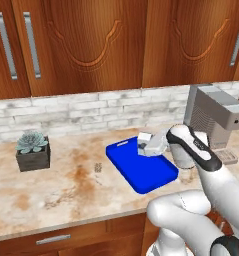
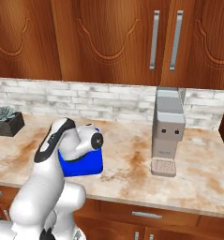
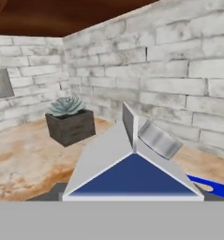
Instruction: Take out the milk from the fridge and place it on the tray on the counter. Then take the sugar cube near the tray and place it in the tray.
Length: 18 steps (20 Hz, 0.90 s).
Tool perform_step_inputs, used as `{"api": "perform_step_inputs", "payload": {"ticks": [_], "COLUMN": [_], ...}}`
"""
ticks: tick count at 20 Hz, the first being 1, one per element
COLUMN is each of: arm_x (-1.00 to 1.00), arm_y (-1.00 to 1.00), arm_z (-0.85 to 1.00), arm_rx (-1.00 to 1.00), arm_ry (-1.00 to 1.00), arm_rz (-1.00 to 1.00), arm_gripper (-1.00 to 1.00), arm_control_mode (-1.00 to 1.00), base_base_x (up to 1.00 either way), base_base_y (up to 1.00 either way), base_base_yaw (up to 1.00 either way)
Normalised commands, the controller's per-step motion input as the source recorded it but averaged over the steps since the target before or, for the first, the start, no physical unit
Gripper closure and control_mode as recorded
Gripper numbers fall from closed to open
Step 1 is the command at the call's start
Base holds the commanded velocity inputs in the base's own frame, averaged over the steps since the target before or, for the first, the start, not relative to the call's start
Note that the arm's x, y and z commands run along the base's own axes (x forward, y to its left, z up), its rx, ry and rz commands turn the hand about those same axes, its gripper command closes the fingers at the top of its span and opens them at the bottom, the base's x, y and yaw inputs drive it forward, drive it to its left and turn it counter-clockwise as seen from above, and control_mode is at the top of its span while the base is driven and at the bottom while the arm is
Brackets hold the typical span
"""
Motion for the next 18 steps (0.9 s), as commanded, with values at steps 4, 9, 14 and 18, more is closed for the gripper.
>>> {"api": "perform_step_inputs", "payload": {"ticks": [4,9,14,18], "arm_x": [0.57,0.32,0.31,0.19], "arm_y": [0.26,0.01,0.0,0.0], "arm_z": [-0.34,-0.2,-0.2,-0.17], "arm_rx": [0.0,0.0,0.0,0.0], "arm_ry": [0.0,0.0,0.03,0.01], "arm_rz": [0.0,0.02,0.03,0.0], "arm_gripper": [1.0,1.0,1.0,1.0], "arm_control_mode": [-1.0,-1.0,-1.0,-1.0], "base_base_x": [0.0,0.0,0.0,0.0], "base_base_y": [0.0,0.0,0.0,0.0], "base_base_yaw": [0.0,0.0,0.0,0.0]}}
